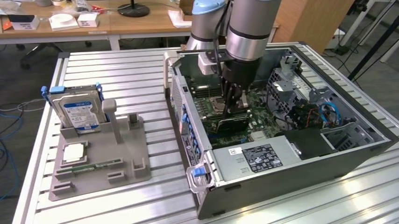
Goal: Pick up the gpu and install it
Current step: 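Press down on the gpu until it lock into place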
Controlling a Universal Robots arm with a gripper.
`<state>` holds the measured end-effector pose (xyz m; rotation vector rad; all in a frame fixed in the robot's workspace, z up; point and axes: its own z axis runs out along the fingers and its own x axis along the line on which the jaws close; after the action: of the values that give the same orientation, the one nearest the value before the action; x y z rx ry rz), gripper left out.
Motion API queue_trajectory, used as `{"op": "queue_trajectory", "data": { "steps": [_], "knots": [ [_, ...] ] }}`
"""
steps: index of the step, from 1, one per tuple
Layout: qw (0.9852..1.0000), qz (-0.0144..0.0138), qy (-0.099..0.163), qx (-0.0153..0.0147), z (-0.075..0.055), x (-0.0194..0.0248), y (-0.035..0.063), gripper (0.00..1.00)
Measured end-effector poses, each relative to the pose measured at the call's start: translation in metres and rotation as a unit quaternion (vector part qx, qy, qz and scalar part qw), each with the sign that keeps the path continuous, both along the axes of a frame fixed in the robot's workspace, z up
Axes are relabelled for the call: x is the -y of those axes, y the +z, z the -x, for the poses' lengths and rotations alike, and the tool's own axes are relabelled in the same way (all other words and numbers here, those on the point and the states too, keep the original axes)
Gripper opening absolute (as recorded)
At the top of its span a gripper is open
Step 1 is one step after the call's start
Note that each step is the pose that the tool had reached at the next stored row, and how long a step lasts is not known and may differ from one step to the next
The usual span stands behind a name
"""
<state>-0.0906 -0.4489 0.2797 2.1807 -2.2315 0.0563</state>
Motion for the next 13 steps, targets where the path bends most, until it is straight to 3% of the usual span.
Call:
{"op": "queue_trajectory", "data": {
  "steps": [13],
  "knots": [
    [1.0, 0.0001, 0.0, 0.0, 0.003, 0.0, -0.0154, 0.11]
  ]
}}
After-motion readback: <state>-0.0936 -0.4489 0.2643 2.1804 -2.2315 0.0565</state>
